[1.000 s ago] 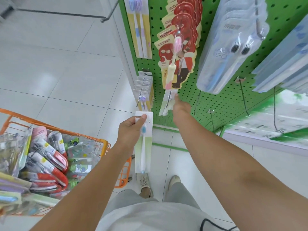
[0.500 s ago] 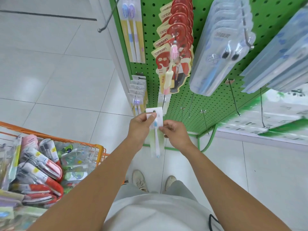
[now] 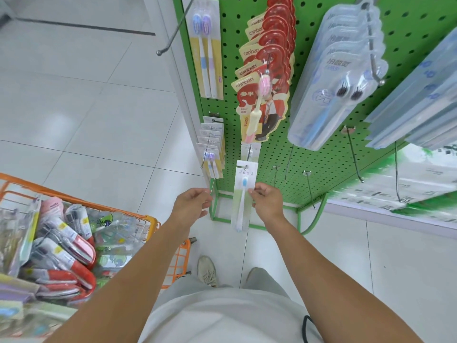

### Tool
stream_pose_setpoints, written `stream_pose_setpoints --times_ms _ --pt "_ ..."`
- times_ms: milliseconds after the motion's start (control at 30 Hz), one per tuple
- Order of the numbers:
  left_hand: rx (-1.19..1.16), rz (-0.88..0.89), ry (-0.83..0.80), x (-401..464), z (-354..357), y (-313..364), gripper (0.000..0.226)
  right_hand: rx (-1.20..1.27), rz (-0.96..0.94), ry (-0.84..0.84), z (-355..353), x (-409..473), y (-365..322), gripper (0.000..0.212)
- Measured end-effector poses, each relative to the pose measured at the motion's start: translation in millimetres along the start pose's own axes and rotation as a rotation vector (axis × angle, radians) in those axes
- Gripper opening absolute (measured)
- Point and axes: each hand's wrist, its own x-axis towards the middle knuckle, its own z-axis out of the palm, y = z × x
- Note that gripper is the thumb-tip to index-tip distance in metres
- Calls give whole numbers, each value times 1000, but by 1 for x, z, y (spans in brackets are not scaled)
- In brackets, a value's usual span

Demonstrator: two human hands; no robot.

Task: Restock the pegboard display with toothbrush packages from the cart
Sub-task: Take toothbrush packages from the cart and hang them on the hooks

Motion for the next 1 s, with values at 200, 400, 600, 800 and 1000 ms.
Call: stream_pose_setpoints --times_ms 200,400,600,800,1000 --pt "-8 -13 -9 1 1 -2 20 -65 31 30 0 21 -15 18" --pt "-6 -31 25 -26 -19 -15 19 -85 217 96 6 54 -48 40" --pt "-261 -147 245 -71 -71 -73 9 -94 450 -8 27 10 -15 34" --pt "-437 -169 585 -103 -170 -148 13 -269 480 -630 117 -131 23 26" --pt "-264 -295 892 -115 -255 -206 24 -622 -174 -1022 238 -189 0 9"
